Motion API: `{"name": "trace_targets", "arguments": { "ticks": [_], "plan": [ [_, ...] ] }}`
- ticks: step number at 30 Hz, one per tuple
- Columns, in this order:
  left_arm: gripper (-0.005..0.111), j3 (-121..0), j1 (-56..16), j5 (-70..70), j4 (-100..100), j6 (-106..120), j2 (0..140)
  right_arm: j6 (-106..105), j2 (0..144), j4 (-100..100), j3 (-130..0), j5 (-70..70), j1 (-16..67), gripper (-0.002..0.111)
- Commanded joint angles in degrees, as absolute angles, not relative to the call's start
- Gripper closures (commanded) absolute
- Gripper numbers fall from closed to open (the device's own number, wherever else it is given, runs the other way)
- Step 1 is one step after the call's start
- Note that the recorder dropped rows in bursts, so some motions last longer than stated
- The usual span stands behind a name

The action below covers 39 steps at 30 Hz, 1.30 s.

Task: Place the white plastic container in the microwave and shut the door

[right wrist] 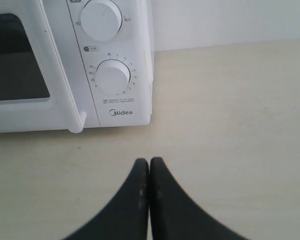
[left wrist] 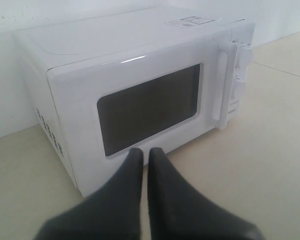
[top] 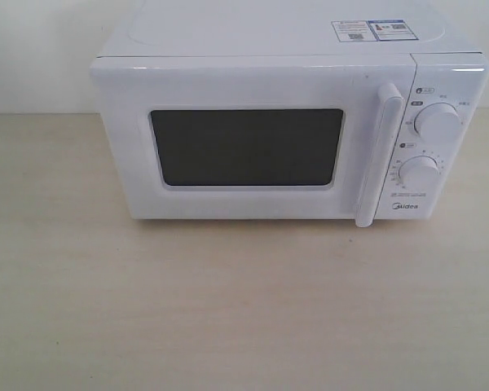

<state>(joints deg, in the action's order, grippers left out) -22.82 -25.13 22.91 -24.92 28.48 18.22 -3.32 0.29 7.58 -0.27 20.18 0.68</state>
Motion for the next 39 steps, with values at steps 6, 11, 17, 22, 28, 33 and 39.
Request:
{"name": "trace_targets", "arguments": {
  "ticks": [6,11,17,22,28,33,39],
  "plan": [
    [0.102,-22.6,-25.2,22.2,-24.6,27.8,18.1,-2.8,0.0,4.9,0.0,19.8,0.5,0.109],
    [0.102,-22.6,-25.2,22.2,-24.6,27.8,18.1,-1.2,0.0,3.1,0.0,19.8,0.5,0.109],
    [0.102,-22.6,-25.2,22.4,-24.6,27.8,18.1,-1.2,0.0,3.1,0.0,19.8,0.5,0.109],
    [0.102,-22.6,-25.2,22.4,-24.6,27.8,18.1,-1.2,0.0,3.1,0.0,19.8,0.5,0.109],
    [0.102,-22.6,-25.2,22.4,-24.6,27.8,18.1,-1.2,0.0,3.1,0.0,19.7,0.5,0.109],
    [0.102,-22.6,-25.2,22.3,-24.6,27.8,18.1,-1.2,0.0,3.1,0.0,19.2,0.5,0.109],
    [0.102,-22.6,-25.2,22.3,-24.6,28.1,17.6,-1.2,0.0,3.1,0.0,19.2,0.5,0.109]
  ]
}}
